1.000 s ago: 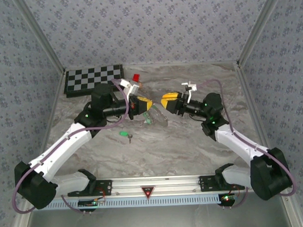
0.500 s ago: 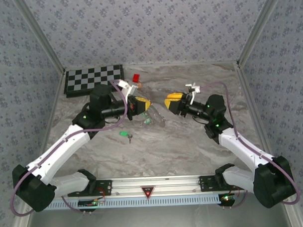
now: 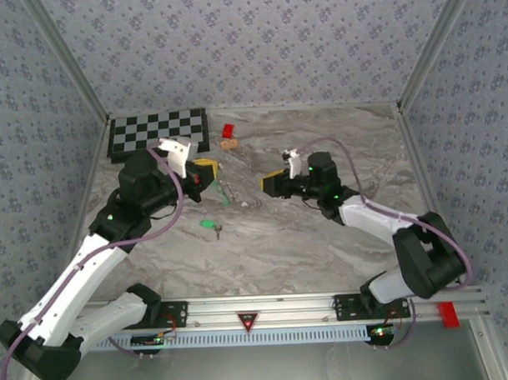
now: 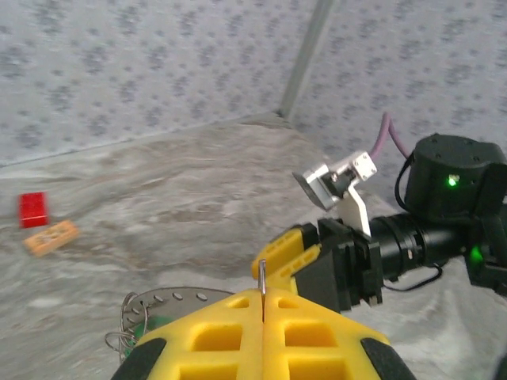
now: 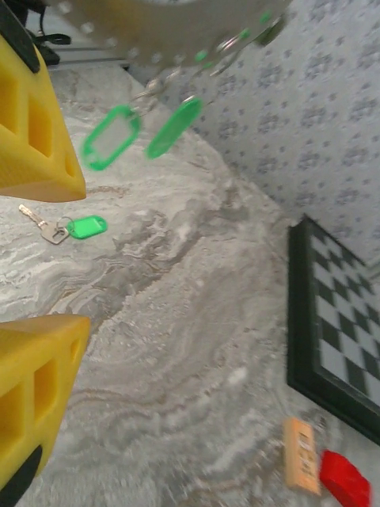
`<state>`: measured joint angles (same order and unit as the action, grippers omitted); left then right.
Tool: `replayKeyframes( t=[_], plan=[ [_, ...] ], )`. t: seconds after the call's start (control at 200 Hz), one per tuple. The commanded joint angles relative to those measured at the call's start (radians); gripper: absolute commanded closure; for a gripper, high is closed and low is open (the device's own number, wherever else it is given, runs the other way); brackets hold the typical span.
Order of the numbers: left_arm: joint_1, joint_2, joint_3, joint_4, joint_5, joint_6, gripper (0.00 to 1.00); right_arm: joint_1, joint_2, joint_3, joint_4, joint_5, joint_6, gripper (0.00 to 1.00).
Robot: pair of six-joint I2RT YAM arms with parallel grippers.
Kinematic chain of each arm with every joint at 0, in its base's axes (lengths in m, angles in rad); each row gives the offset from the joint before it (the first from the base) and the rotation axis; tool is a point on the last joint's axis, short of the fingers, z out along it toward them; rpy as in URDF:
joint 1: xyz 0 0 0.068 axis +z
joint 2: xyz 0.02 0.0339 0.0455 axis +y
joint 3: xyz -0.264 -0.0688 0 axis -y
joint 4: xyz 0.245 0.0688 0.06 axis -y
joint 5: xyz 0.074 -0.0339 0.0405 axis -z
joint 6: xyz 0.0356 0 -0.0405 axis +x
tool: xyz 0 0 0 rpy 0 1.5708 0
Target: Put the keys on the keyring
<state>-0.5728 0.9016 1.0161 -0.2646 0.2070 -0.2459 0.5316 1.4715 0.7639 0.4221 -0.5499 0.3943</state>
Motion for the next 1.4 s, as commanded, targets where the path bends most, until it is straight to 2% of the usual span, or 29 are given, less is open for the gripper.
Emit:
replayKeyframes(
  t=[0.0,0.17,0.385,0.705,1.054,1.229,1.394],
  plan=[
    [0.007,-0.049,0.001,-0.073,-0.202,0.019,1.00,0.068,0.083,0.064,-0.044,0.042,-0.032,0.58],
    [0.011,-0.112,-0.007,-0.136,-0.367,0.006,1.00,0.186,0.229,0.151,-0.107,0.090,-0.089,0.59],
    [0.017,-0.178,-0.016,-0.177,-0.421,0.001,1.00,0.330,0.362,0.309,-0.311,0.272,-0.258,0.60],
    [0.019,-0.269,-0.015,-0.228,-0.535,-0.004,1.00,0.455,0.529,0.559,-0.573,0.490,-0.403,0.59],
    [0.019,-0.308,-0.023,-0.242,-0.553,-0.003,1.00,0.517,0.640,0.716,-0.739,0.630,-0.441,0.61],
    [0.019,-0.314,-0.028,-0.238,-0.554,-0.001,1.00,0.528,0.669,0.746,-0.770,0.641,-0.443,0.62],
    [0.019,-0.314,-0.027,-0.239,-0.548,-0.001,1.00,0.526,0.679,0.759,-0.791,0.636,-0.436,0.72]
  ],
)
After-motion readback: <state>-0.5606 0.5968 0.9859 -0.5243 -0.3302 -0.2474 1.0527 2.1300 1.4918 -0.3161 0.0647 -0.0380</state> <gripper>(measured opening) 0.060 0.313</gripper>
